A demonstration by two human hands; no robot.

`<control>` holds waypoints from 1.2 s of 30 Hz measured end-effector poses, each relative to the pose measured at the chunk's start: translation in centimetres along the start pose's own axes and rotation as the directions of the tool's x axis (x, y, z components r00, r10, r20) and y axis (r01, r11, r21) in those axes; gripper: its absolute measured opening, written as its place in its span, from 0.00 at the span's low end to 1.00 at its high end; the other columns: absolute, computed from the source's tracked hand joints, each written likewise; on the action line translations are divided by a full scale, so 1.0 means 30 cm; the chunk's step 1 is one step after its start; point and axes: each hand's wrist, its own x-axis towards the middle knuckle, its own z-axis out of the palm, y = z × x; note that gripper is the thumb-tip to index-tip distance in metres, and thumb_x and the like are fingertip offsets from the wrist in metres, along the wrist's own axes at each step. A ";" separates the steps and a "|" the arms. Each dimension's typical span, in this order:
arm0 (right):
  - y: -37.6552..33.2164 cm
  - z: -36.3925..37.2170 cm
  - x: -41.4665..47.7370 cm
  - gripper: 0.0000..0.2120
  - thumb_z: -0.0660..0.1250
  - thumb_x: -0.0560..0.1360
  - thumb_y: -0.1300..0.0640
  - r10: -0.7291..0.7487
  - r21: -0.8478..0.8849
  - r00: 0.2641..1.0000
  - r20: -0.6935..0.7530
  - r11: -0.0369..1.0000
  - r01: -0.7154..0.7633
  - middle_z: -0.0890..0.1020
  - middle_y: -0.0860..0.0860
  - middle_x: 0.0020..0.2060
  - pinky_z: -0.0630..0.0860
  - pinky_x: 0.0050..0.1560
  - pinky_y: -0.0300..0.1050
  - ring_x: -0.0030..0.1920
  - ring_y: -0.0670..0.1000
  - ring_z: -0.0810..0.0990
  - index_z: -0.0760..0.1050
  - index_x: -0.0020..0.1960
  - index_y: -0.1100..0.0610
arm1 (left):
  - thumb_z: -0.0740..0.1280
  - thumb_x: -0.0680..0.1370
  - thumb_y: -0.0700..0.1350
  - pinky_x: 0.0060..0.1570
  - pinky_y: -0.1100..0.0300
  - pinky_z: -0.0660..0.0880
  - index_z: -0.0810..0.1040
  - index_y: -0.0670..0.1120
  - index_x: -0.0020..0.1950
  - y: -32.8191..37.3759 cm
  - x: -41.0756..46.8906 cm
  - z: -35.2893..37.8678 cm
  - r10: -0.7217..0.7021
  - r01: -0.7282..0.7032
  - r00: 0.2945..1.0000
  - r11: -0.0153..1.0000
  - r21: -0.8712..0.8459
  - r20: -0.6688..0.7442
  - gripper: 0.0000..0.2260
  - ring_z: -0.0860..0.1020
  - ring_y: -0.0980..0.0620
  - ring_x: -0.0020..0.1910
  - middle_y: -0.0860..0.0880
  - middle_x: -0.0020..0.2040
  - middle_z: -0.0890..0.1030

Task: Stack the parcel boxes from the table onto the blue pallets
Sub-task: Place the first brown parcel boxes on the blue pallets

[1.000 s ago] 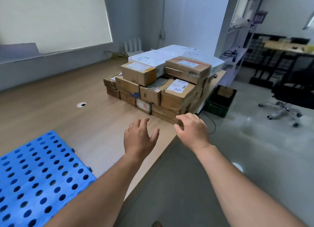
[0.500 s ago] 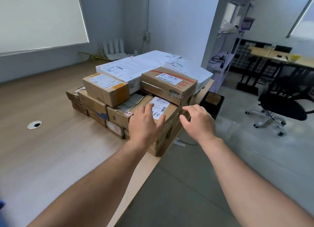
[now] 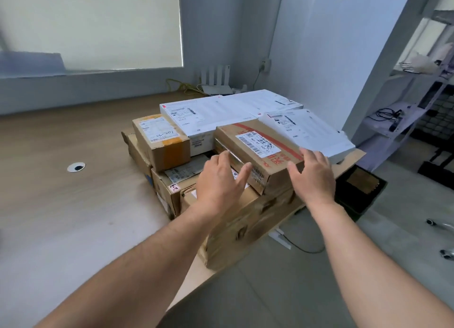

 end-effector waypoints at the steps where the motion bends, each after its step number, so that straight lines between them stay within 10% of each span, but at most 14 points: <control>1: 0.021 0.002 0.034 0.25 0.60 0.79 0.47 -0.010 -0.005 1.000 0.012 1.000 0.010 0.71 0.57 0.67 0.65 0.66 0.52 0.67 0.57 0.66 0.65 0.72 0.57 | 0.54 0.77 0.66 0.61 0.53 0.69 0.60 0.47 0.74 0.024 0.010 0.013 -0.027 0.027 1.000 1.000 0.000 -0.001 0.32 0.66 0.50 0.68 0.48 0.70 0.68; 12: 0.088 0.027 0.175 0.20 0.58 0.80 0.50 -0.169 0.108 0.978 0.119 0.982 0.157 0.75 0.60 0.62 0.67 0.59 0.52 0.62 0.61 0.69 0.69 0.67 0.60 | 0.54 0.78 0.64 0.43 0.58 0.74 0.70 0.50 0.67 0.149 0.069 0.113 -0.295 0.286 0.953 0.951 -0.112 -0.065 0.24 0.76 0.51 0.57 0.52 0.62 0.78; 22: 0.097 0.050 0.197 0.15 0.56 0.81 0.50 -0.206 0.552 0.839 0.504 0.824 -0.129 0.78 0.52 0.51 0.68 0.43 0.44 0.50 0.52 0.75 0.75 0.58 0.56 | 0.59 0.79 0.58 0.49 0.52 0.79 0.72 0.50 0.65 0.134 0.005 0.082 -0.414 0.401 0.908 0.903 -0.153 -0.066 0.19 0.78 0.53 0.53 0.53 0.58 0.79; 36: 0.227 0.047 0.162 0.28 0.68 0.76 0.52 -0.432 0.796 0.730 0.530 0.551 -0.252 0.81 0.47 0.56 0.74 0.63 0.54 0.56 0.50 0.81 0.62 0.72 0.41 | 0.63 0.79 0.48 0.53 0.55 0.79 0.62 0.54 0.73 0.156 -0.105 0.077 -0.315 0.252 0.947 0.850 -0.463 -0.062 0.22 0.76 0.55 0.60 0.55 0.63 0.76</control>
